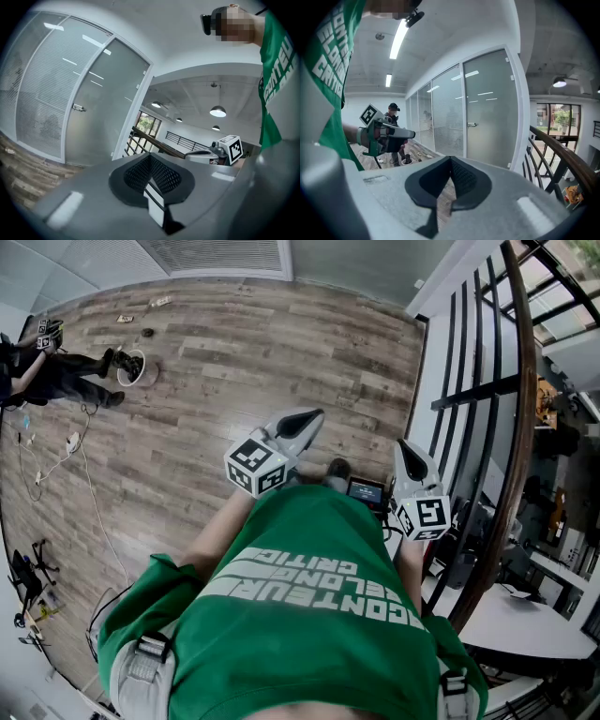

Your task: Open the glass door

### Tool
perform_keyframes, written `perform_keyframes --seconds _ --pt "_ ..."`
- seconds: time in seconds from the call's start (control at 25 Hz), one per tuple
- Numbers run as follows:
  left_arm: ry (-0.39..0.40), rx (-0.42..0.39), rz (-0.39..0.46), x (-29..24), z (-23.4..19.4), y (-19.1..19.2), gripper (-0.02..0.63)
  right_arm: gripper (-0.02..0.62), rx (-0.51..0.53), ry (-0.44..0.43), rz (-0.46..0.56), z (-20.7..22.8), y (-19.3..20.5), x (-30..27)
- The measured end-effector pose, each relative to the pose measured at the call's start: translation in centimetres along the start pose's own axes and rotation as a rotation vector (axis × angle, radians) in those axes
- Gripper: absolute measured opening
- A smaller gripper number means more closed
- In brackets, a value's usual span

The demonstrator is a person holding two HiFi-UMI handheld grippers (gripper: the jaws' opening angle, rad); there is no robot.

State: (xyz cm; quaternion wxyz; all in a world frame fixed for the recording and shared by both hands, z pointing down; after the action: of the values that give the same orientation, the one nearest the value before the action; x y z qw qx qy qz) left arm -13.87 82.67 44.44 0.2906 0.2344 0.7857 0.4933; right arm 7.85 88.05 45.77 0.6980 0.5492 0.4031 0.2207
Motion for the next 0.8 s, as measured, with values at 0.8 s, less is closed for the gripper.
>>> perform_keyframes --seconds 0.8 --pt "-0.025 0.009 0.001 -3.9 0.4 -1.0 0.015 -0.008 -0.014 0.063 0.009 6.4 -0.3 1.6"
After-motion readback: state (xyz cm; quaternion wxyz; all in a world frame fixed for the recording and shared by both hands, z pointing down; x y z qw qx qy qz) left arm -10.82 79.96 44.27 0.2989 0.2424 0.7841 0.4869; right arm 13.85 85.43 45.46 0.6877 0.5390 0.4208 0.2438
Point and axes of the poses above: the fingertips, and each gripper's own axes: x backward along the fingers, z to its right, y out of its underside, the point moved 5 cm from there along x, backward along the fingers, and after that the axes turned 8 degrees about -y, right-handed, at the moved point
